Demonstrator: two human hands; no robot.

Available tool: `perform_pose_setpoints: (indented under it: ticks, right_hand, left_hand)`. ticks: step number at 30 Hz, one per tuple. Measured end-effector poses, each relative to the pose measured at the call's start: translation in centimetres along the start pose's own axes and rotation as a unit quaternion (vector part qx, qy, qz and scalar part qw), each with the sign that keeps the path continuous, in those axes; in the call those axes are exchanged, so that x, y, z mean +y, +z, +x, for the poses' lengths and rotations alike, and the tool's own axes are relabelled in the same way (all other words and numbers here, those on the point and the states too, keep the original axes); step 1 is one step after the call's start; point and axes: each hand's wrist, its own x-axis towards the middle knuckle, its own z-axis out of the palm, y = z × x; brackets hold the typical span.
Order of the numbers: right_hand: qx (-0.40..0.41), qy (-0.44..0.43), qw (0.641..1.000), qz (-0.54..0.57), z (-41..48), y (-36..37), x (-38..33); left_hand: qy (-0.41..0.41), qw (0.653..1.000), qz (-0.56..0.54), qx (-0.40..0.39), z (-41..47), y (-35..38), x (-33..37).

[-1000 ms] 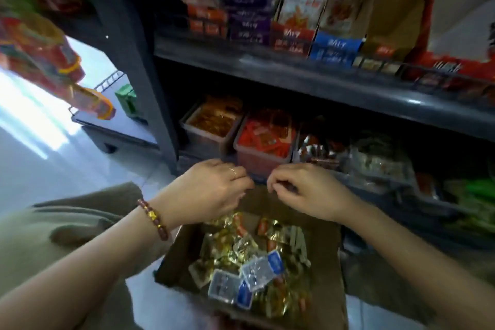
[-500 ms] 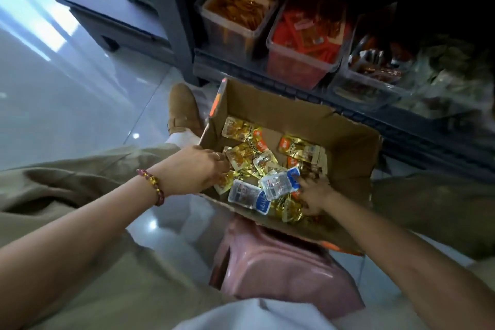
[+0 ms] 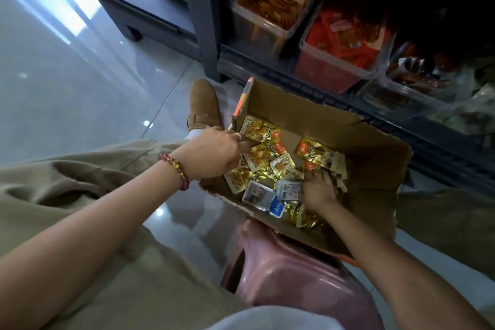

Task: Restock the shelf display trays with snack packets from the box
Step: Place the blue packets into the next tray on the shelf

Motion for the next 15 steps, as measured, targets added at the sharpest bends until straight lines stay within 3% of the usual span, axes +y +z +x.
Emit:
perform_pose_setpoints:
  ticks: [2,4,9,10,13,15]
  right_hand:
    - [0.032,-0.010,0.996,0.083,-0.3,-0.1,0.8]
    - [0.008,-0.032,0.979,0.203,-0.8,-0.7,1.7]
    - [0.035,-0.045,0.909,0.412,-2.1,-4.5,2.6]
    - [0.025,-0.036,0.870,0.491,-2.5,-5.6,2.5]
    - [-0.088,-0.034,0.697,0.710,-3.9,-9.2,1.9]
    - [-0.167,-0.076,0.625,0.759,-4.8,-11.1,1.1]
  left_hand:
    - [-0.004,1.000,0.000,-0.001,-0.1,0.4,-0.2]
    - [0.001,1.000,0.004,0.002,-0.2,0.8,-0.2]
    - [0.049,0.998,-0.003,0.044,-0.2,1.6,0.7]
    - [0.055,0.997,0.000,0.060,-0.2,1.7,0.9]
    - [0.048,0.995,0.015,0.082,-0.1,1.9,2.0]
    - [0.047,0.994,0.026,0.091,0.2,1.8,3.4]
